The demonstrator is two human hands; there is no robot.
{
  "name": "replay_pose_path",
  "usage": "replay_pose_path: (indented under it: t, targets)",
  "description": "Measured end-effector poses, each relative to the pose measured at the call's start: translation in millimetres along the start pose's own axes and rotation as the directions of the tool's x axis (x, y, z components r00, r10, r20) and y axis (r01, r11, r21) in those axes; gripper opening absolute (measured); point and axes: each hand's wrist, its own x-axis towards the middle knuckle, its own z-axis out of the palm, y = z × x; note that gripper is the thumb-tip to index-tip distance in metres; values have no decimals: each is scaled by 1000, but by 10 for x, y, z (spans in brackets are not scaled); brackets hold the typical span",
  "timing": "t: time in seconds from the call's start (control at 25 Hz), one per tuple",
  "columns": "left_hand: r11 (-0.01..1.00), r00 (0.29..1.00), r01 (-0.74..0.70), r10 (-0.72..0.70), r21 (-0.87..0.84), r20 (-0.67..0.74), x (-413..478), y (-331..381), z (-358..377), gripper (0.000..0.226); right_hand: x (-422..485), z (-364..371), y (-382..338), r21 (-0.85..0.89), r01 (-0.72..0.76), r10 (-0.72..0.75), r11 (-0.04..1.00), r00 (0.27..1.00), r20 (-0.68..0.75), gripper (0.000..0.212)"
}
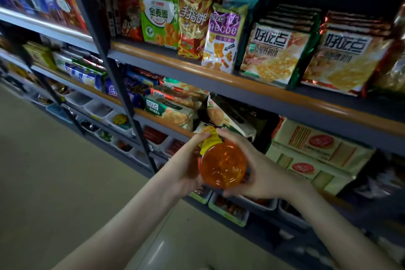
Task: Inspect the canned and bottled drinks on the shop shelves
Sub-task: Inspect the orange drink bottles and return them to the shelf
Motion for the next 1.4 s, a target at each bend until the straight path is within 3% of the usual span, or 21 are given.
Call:
replay_pose_path:
  t: [0.08,0.16,0.2,0.28,0.32,0.36,0.4,0.44,0.52,0.6,0.72,0.8,0.92,1.04,1.12,1.2,1.28,1.36,1.4]
  targets:
    - [996,999,44,-44,81,7,-120,-79,43,52,-16,118,65,-29,39,-43,999,985,-167,82]
    - [921,998,69,-63,383,-29,-89,-94,13,69,-53,170,39,64,18,4,998,947,-320,64]
    - [806,998,69,-52,588,-46,-98,-88,-29,80,-72,163,3,175,-30,95,984,921,-377,59]
    - [394,996,24,74,919,-58,-47,-90,-120,100,-98,110,-42,369,-128,294,921,849,-440,47]
    - [184,983,-42,184,982,8,6,-117,-168,99,-112,80,-26,438,-149,360,887,817,-451,39]
    - [109,956,-150,270,983,116,58,-133,-208,90,-130,57,2,503,-151,405,851,799,-444,34]
    - [165,930,-287,284,944,233,82,-129,-206,82,-135,40,8,576,-146,448,804,786,-426,31]
    - [314,920,-379,227,870,319,116,-130,-190,77,-144,26,11,638,-140,484,757,777,-403,30]
    - [608,908,-369,74,703,412,204,-182,-160,76,-173,16,23,696,-138,512,705,779,-363,34]
    - [744,909,-296,28,599,415,240,-250,-127,75,-205,1,33,706,-168,512,688,802,-308,37]
    - [783,942,-233,34,577,334,239,-324,-31,68,-267,-34,73,657,-249,501,711,835,-226,43]
    - [790,957,-228,76,569,278,250,-315,18,52,-347,-64,128,502,-289,467,815,841,-274,55]
    - [843,980,-158,72,515,183,233,-276,123,49,-489,-89,217,21,-283,261,959,851,-456,64]
    - [884,994,-97,61,457,94,256,-240,213,56,-515,-55,273,-338,-192,81,921,945,-317,89]
    - [827,992,-123,102,548,69,240,-166,277,49,-466,-44,265,-409,-91,-26,908,962,-273,90]
    - [656,986,-132,165,743,30,200,-95,350,51,-453,-33,274,-374,-58,-74,926,942,-327,87]
    - [404,959,-189,274,895,79,125,-3,414,63,-470,-38,188,-174,-134,36,976,879,-476,82]
    - [205,899,-325,369,923,235,37,94,460,77,-448,-124,15,114,-201,227,973,743,-629,69]
    - [116,843,-414,422,903,332,39,135,449,73,-432,-188,-57,253,-209,326,945,682,-655,59]
